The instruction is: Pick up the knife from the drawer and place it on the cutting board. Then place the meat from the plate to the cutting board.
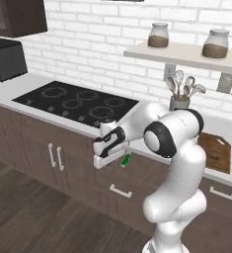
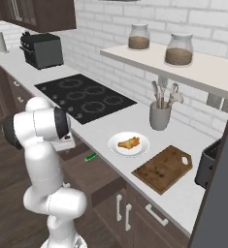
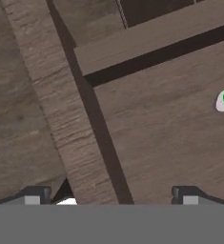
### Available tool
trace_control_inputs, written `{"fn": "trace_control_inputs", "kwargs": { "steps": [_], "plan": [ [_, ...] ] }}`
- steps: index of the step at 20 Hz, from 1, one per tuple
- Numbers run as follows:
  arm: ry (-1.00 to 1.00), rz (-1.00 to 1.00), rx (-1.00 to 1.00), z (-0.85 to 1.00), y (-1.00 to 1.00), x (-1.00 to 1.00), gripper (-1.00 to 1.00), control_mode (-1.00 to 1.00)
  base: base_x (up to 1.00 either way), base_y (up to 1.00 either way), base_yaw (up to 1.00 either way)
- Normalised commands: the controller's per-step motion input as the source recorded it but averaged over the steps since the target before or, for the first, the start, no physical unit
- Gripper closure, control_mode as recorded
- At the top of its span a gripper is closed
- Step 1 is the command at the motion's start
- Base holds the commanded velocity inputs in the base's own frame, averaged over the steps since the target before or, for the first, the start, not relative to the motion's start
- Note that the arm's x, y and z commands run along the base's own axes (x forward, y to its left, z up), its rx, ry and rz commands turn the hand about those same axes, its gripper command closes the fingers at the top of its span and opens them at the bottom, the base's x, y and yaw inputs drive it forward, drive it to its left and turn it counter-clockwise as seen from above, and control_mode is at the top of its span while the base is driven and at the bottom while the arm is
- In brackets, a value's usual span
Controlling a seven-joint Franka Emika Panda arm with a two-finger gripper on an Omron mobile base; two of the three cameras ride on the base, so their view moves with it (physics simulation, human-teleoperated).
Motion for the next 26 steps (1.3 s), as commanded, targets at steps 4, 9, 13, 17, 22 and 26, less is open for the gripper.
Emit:
{"fn": "trace_control_inputs", "kwargs": {
  "steps": [4,9,13,17,22,26],
  "plan": [
    [0.12,0.0,0.0,-0.49,0.0,0.0,-1.0,-1.0,0.0,0.0,0.0],
    [0.14,0.0,0.0,-0.42,0.03,0.0,-1.0,-1.0,0.0,0.0,0.0],
    [0.05,0.0,0.0,-0.19,0.37,-0.36,-1.0,-1.0,0.0,0.0,0.0],
    [0.01,0.0,0.0,-0.02,0.83,-0.53,-1.0,-1.0,0.0,0.0,0.0],
    [0.01,0.0,0.0,-0.01,1.0,-0.57,-1.0,-1.0,0.0,0.0,0.0],
    [0.03,0.0,0.0,0.0,1.0,-0.58,-1.0,-1.0,0.0,0.0,0.0]
  ]
}}
